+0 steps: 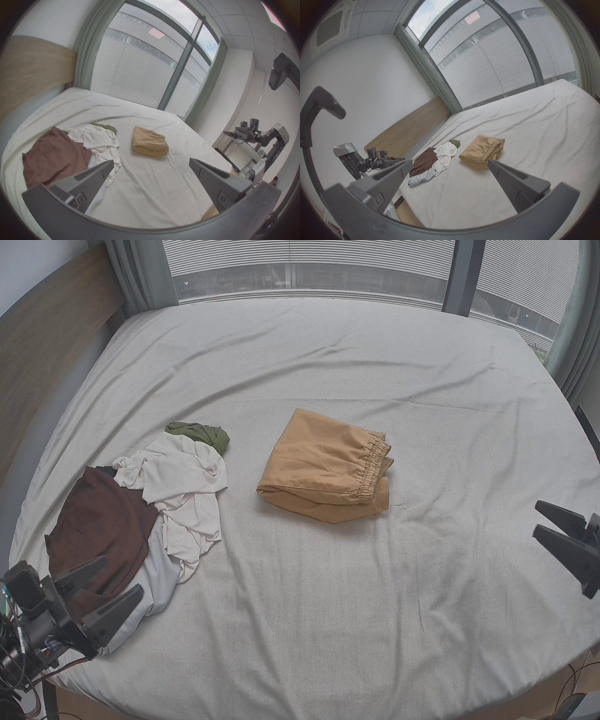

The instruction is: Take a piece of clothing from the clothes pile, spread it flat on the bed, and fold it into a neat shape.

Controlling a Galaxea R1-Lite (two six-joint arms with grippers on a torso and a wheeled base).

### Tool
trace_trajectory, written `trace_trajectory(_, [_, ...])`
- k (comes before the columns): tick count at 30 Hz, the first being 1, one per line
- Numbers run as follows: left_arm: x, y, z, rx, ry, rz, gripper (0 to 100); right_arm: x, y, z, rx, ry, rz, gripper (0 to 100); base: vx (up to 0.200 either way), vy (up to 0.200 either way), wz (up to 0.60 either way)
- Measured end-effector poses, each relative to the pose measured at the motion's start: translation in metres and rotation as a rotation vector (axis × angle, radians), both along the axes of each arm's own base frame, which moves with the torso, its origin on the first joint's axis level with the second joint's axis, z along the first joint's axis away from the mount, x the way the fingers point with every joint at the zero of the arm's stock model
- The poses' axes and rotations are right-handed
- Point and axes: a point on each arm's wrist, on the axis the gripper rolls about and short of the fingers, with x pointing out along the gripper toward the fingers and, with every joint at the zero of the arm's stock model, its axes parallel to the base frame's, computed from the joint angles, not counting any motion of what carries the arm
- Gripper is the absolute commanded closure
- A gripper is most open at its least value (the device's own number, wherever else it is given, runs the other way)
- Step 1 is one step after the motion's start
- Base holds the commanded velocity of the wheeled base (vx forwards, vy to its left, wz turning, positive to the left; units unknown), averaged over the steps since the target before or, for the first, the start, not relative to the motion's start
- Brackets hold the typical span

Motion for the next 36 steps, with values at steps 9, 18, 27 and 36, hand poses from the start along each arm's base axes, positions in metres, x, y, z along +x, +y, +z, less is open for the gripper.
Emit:
trace_trajectory(9, [-0.038, 0.014, -0.004, 0.014, 0.0, 0.11, 0, -0.055, -0.018, -0.015, 0.01, -0.042, -0.045, 0, 0.0, 0.0, 0.0])
trace_trajectory(18, [-0.089, 0.023, -0.018, 0.033, -0.013, 0.158, 0, -0.118, -0.031, -0.055, -0.009, -0.042, -0.142, 0, 0.0, 0.0, 0.0])
trace_trajectory(27, [-0.122, 0.027, -0.036, 0.052, -0.075, 0.242, 0, -0.127, -0.037, -0.094, -0.127, -0.122, -0.476, 0, 0.0, 0.0, 0.0])
trace_trajectory(36, [-0.128, 0.028, -0.057, 0.197, -0.122, 0.425, 0, -0.126, -0.041, -0.123, -0.253, -0.058, -0.722, 0, 0.0, 0.0, 0.0])
